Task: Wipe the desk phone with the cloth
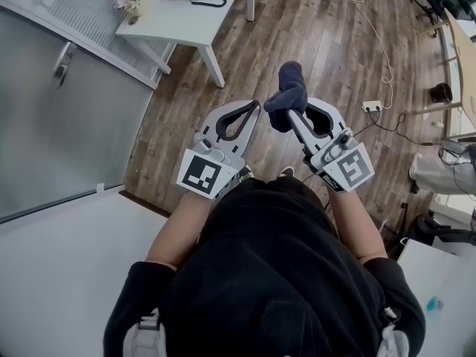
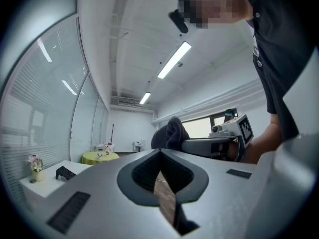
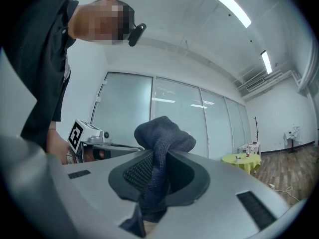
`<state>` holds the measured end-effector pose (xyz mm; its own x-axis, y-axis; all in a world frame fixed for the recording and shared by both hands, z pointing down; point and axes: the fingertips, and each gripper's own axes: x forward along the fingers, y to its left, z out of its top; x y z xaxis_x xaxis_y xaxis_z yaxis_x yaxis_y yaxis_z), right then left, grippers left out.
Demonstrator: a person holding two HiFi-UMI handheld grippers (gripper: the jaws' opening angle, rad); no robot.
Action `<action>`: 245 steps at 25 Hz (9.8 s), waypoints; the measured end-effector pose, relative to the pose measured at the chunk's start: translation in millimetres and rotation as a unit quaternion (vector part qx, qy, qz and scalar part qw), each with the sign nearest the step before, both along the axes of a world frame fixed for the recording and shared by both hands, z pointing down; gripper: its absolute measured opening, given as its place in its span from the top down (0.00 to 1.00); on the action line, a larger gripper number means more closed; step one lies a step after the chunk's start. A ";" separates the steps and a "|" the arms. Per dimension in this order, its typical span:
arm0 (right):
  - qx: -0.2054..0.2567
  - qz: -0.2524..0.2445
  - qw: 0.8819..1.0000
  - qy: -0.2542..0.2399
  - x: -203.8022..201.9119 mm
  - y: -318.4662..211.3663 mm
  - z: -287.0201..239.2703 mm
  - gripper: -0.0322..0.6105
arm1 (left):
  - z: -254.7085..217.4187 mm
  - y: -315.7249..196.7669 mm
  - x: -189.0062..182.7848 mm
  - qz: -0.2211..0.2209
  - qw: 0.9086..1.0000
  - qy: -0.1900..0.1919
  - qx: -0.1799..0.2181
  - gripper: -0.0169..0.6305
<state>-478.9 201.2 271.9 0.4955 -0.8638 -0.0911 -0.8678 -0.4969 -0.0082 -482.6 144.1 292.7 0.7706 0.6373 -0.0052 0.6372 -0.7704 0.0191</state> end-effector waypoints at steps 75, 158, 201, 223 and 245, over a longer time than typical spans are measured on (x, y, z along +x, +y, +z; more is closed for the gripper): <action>-0.026 -0.030 0.999 -0.001 337.0 124.7 25.0 0.83 | 21.3 125.7 330.2 -0.027 0.999 -0.013 0.019 0.96; -0.038 -0.395 0.918 -0.003 702.1 -115.8 50.5 0.83 | 51.2 -91.9 663.1 -0.384 0.923 -0.037 -0.007 0.96; -0.140 -0.598 0.787 0.062 745.3 -421.2 157.1 0.83 | 144.8 -372.8 679.4 -0.646 0.756 -0.095 -0.045 0.96; -0.270 -0.650 0.663 0.256 734.3 -523.7 316.4 0.83 | 240.2 -420.0 682.0 -0.736 0.659 -0.147 -0.057 0.96; -0.322 -0.664 0.612 0.285 733.1 -499.8 380.3 0.83 | 265.6 -413.5 683.9 -0.735 0.653 -0.169 -0.074 0.96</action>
<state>254.2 -298.6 652.2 -0.6362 -0.4187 0.6480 -0.2815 0.9080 0.3104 201.3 -269.4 558.2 0.5219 -0.7798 0.3458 -0.8479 -0.5184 0.1106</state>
